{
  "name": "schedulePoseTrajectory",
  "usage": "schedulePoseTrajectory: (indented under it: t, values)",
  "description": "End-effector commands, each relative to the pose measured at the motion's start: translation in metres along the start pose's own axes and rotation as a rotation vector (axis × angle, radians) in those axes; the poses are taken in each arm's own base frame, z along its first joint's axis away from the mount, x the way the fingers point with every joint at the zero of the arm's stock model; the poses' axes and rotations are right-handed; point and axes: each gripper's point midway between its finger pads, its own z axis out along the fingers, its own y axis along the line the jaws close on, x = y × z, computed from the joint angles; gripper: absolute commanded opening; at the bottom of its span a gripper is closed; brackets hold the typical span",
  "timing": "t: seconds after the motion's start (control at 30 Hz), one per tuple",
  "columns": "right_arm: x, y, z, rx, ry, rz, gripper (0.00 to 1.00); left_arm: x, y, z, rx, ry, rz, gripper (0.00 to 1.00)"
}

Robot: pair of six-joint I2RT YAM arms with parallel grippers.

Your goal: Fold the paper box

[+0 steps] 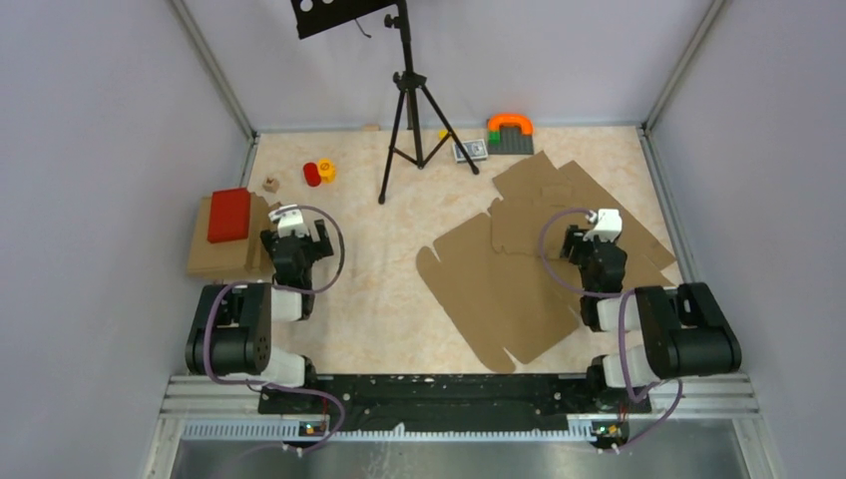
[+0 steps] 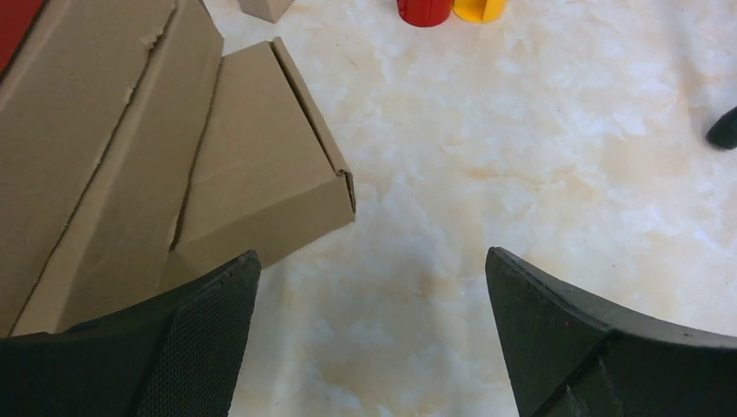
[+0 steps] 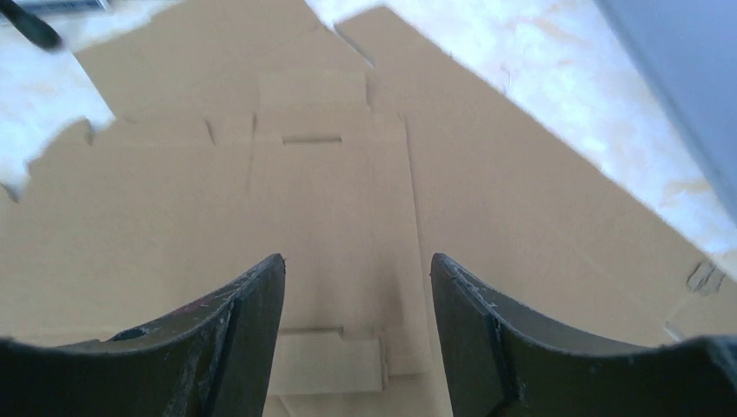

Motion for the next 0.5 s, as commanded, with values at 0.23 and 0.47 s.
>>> schedulePoseTrajectory:
  t: [0.23,0.47]
  values:
    - [-0.016,-0.018,-0.001,0.083,-0.136,0.055,0.54,-0.03,-0.014,0.004,0.071,-0.096,0.001,0.99]
    - [-0.013,-0.031,0.002,0.17,-0.112,0.083,0.95,-0.029,-0.016,0.008,0.079,-0.085,0.002,0.99]
